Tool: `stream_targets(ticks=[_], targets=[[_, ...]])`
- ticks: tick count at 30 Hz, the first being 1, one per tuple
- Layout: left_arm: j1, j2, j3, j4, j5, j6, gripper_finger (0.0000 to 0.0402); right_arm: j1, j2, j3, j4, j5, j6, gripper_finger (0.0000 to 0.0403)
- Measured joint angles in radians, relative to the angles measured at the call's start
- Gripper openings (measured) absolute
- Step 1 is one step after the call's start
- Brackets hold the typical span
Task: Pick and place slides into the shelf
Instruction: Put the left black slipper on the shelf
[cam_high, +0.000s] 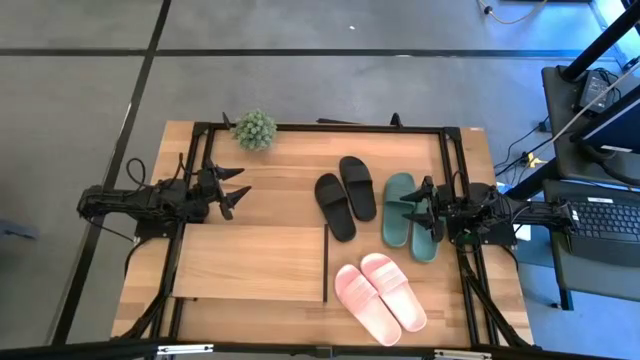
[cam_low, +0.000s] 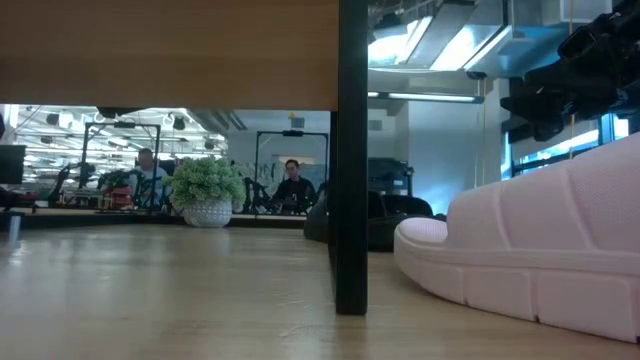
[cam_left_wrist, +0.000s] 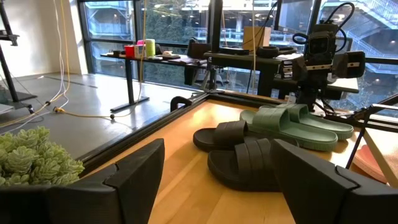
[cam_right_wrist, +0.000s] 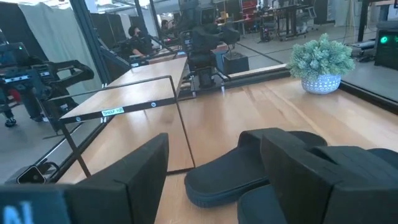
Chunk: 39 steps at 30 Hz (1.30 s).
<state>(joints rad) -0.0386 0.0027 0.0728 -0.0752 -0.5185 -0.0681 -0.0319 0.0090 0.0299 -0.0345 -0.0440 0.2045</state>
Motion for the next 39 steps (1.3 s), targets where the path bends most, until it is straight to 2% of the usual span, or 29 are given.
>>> stream_targets(ticks=[31, 39], targets=[[0.000, 0.000, 0.000, 0.000, 0.000, 0.000, 0.0284, 0.000, 0.000, 0.000, 0.038, -0.002, 0.000, 0.0255], [0.000, 0.000, 0.000, 0.000, 0.000, 0.000, 0.0284, 0.000, 0.003, 0.000, 0.000, -0.001, -0.052, 0.0255]])
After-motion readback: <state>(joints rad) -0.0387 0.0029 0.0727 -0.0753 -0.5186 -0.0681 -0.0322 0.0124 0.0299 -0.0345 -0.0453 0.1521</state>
